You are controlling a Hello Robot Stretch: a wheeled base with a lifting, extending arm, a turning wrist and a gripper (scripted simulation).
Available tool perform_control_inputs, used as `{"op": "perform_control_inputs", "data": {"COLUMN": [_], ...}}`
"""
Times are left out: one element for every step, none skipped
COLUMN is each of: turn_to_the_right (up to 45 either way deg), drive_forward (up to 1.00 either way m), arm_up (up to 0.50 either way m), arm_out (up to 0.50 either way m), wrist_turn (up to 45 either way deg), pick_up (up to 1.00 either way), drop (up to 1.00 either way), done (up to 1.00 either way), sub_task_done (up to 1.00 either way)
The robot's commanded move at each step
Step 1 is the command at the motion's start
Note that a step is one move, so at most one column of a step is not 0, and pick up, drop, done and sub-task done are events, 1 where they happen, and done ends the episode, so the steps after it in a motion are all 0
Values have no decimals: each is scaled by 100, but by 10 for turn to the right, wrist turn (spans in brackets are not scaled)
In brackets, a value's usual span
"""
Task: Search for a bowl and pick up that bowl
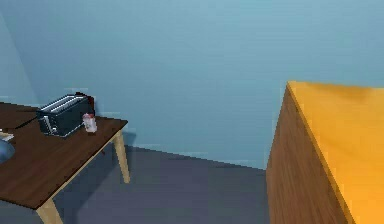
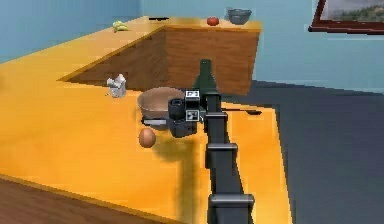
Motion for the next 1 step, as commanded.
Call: {"op": "perform_control_inputs", "data": {"turn_to_the_right": [0], "drive_forward": [0], "arm_up": [0], "arm_out": [0], "wrist_turn": [0], "pick_up": [100], "drop": [0], "done": [0], "sub_task_done": [0]}}
